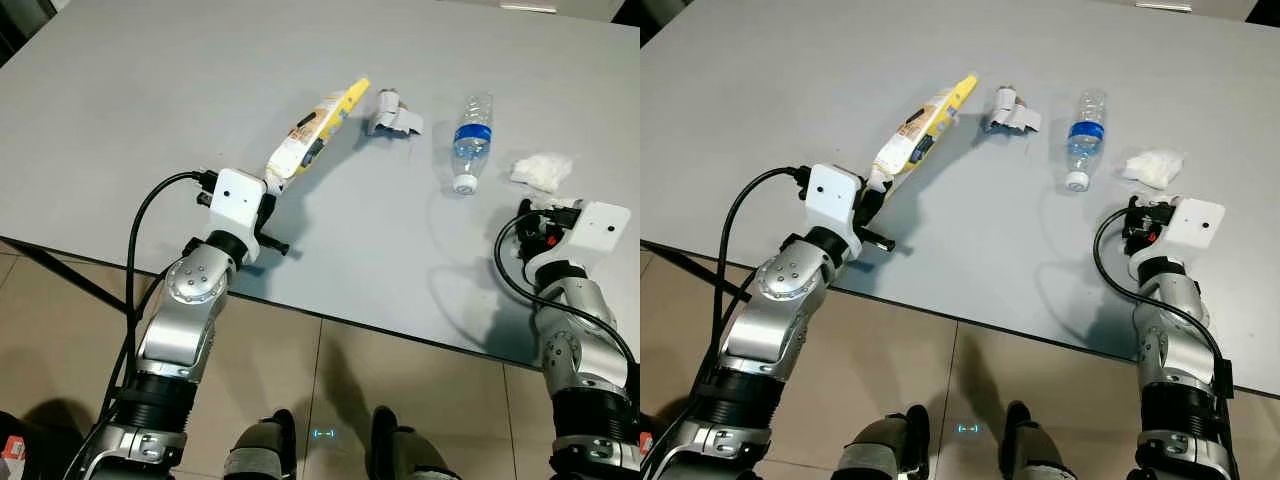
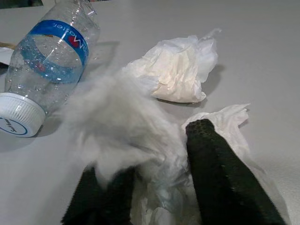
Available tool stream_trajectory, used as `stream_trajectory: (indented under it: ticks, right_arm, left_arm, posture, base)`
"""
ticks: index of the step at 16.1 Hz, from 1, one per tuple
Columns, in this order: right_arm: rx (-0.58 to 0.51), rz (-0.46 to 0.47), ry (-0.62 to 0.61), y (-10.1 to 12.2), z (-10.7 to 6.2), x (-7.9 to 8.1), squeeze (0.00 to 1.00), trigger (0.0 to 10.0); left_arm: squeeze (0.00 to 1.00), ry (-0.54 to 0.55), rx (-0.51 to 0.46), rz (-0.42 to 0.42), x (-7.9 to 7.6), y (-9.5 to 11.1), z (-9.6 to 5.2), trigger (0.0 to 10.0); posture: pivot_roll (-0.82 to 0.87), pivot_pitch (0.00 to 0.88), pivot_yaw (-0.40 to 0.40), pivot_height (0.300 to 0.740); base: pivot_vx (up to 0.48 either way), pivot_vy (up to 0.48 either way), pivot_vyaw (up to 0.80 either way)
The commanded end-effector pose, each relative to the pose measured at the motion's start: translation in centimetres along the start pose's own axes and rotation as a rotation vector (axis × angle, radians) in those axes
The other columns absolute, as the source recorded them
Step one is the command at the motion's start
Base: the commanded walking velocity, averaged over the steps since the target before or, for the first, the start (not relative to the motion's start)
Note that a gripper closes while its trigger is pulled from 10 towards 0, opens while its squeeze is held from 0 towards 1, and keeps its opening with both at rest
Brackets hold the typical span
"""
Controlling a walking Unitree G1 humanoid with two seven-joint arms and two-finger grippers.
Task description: Picking trash to rubbish bin
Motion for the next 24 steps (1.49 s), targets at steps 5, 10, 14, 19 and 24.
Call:
stream_trajectory:
  ticks: [5,10,14,19,24]
  right_arm:
    - [0.087,0.001,-0.061,-1.6,-0.7,-1.4,0.00,0.0]
    - [0.068,-0.006,-0.047,-0.6,-0.7,-0.8,0.00,0.0]
    - [-0.042,0.021,-0.119,2.5,-0.9,-1.2,0.00,10.0]
    - [-0.118,-0.055,-0.202,4.5,-1.6,-1.6,0.00,10.0]
    - [-0.134,-0.069,-0.161,5.2,-3.2,-0.7,0.00,10.0]
  left_arm:
    - [0.00,-0.011,0.062,-0.007,-0.6,-1.5,0.0,10.0]
    - [0.00,-0.003,0.050,-0.010,-0.5,-1.3,0.3,10.0]
    - [0.00,0.008,0.055,-0.006,-0.8,-2.0,0.4,10.0]
    - [0.00,0.019,0.057,-0.005,-1.1,-2.6,0.7,10.0]
    - [0.00,0.029,0.038,-0.016,-1.4,-2.5,1.1,10.0]
  posture:
    - [0.25,0.242,0.030,0.740]
    - [0.25,0.228,0.028,0.740]
    - [0.24,0.207,0.019,0.740]
    - [0.23,0.182,0.012,0.740]
    - [0.20,0.153,0.001,0.740]
  base:
    - [0.000,0.000,0.00]
    - [0.000,0.000,0.00]
    - [0.000,0.000,0.00]
    - [0.000,0.000,0.00]
    - [0.000,0.000,0.00]
Point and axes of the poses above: a point about 5 cm out from each wrist's last joint towards the gripper, its own z axis pointing out of the wrist towards the gripper, its own y axis along the axis of the wrist's last joint, x = y × z, the point moved 2 cm from there along z, pointing out of the wrist towards the gripper, and after that the axes turned 7 degrees about z, right-handed, at the moved point
